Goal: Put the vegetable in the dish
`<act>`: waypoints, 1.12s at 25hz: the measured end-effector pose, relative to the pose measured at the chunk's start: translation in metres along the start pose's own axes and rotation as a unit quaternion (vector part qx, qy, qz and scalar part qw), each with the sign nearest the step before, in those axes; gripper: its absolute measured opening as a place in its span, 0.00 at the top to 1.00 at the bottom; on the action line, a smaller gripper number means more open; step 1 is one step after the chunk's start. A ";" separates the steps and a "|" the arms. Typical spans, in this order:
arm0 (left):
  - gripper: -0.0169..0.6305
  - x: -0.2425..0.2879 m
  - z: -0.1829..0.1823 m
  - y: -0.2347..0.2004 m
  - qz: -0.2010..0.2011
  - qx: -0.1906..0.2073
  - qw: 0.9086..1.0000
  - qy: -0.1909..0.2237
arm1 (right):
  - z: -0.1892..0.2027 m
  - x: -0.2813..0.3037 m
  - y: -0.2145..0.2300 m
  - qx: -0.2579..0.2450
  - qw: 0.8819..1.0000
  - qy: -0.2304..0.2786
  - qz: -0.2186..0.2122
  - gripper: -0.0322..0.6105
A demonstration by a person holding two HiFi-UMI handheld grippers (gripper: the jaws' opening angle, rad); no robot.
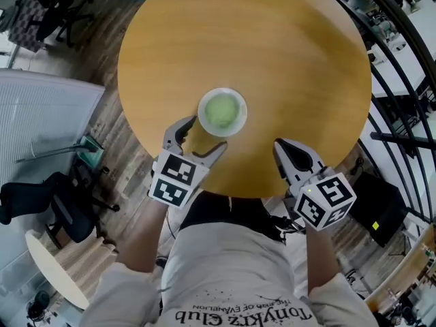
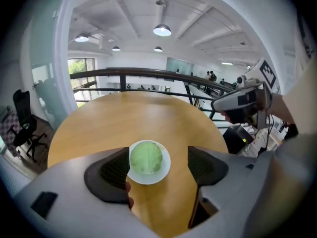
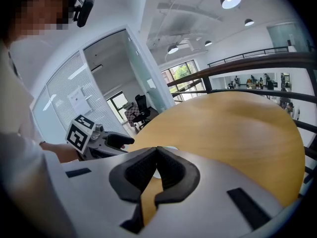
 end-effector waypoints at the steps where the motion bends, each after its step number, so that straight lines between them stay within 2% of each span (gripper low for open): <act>1: 0.40 -0.012 0.000 0.003 -0.002 -0.013 1.000 0.014 | -0.003 -0.003 -0.004 -0.005 1.000 0.002 -0.002 0.92; 5: 0.61 -0.055 0.006 0.019 -0.022 -0.043 0.997 0.060 | -0.012 -0.017 -0.024 -0.022 1.000 0.010 -0.006 0.92; 8: 0.68 -0.078 0.013 0.031 -0.043 -0.043 0.995 0.077 | -0.021 -0.026 -0.036 -0.032 0.999 0.020 -0.006 0.92; 12: 0.86 -0.099 0.017 0.048 -0.063 -0.033 0.993 0.093 | -0.038 -0.037 -0.049 -0.057 0.998 0.032 -0.009 0.93; 21: 0.92 -0.131 -0.006 0.047 -0.070 -0.030 0.990 0.119 | -0.073 -0.043 -0.068 -0.081 0.995 0.064 -0.008 0.93; 28: 0.94 -0.132 0.004 0.060 -0.063 -0.033 0.990 0.118 | -0.068 -0.048 -0.084 -0.094 0.993 0.067 -0.016 0.92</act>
Point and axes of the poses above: the fingertips, and each gripper's own axes: x forward along the fingers, y to its right, z out of its underside, the point moved 7 cm from there along -x, backward along the fingers, and after that the axes turned 13 degrees about -x, right-handed, at the moved point
